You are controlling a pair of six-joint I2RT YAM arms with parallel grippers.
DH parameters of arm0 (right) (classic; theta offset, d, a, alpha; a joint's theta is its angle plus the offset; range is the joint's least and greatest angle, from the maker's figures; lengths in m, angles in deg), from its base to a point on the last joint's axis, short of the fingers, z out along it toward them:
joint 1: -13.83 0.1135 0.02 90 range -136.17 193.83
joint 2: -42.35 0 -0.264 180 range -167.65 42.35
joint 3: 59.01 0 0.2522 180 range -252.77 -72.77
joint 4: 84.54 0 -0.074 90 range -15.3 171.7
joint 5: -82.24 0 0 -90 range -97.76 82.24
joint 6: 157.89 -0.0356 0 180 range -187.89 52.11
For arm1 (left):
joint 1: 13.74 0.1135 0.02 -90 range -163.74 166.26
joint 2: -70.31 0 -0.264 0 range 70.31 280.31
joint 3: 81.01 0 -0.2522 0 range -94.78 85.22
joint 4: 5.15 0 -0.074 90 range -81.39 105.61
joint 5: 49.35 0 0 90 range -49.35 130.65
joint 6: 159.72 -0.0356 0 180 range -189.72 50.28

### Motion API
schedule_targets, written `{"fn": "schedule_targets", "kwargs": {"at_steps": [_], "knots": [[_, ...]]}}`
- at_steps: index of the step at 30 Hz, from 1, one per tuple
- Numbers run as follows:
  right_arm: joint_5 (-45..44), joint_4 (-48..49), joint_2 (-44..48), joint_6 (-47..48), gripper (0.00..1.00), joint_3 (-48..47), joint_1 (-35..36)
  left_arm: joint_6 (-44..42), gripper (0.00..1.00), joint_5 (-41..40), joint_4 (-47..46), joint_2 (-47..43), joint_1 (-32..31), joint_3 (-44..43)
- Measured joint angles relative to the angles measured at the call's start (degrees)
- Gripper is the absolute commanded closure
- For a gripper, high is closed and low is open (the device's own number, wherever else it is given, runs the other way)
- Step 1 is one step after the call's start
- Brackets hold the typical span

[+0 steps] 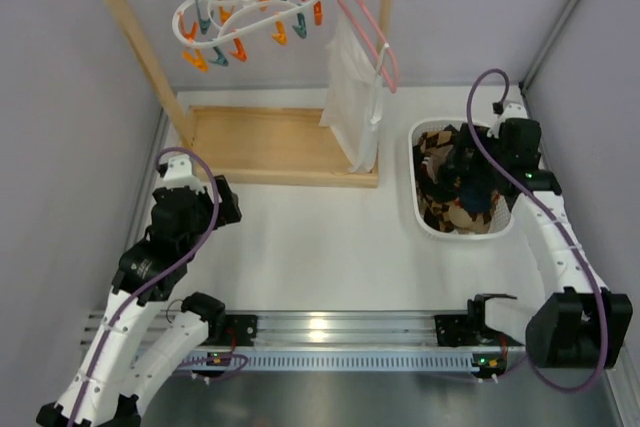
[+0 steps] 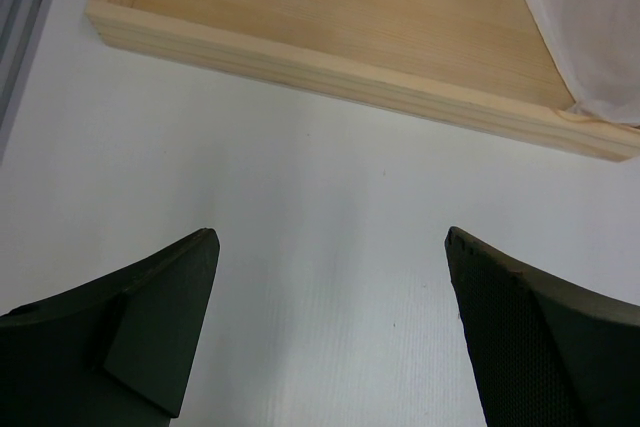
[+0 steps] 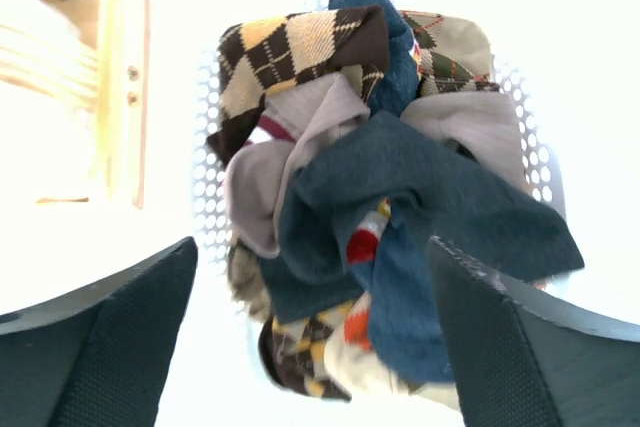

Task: Remove the socks clipped to the hanger

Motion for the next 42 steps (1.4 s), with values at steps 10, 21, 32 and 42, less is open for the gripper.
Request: {"fn": "schedule_targets", "kwargs": {"at_steps": [10,21,32,42], "knots": [[-3.76,-7.78,25.14,0.24,0.0,0.11,11.47,-1.68,0.02,7.72,-2.95,2.54,11.89,0.07],[-18.56,-21.9,43.21,3.1,0.01,-1.09,18.62,-4.63,0.02,14.6,-5.16,0.63,13.97,2.34],[-18.49,-24.3,47.08,5.25,0.01,-1.05,19.63,-6.56,0.02,15.13,-5.9,-4.26,13.97,2.82],[-19.93,-24.96,47.39,5.44,0.01,0.46,20.63,-7.02,0.02,15.32,-6.67,-7.41,12.9,4.22]]}}
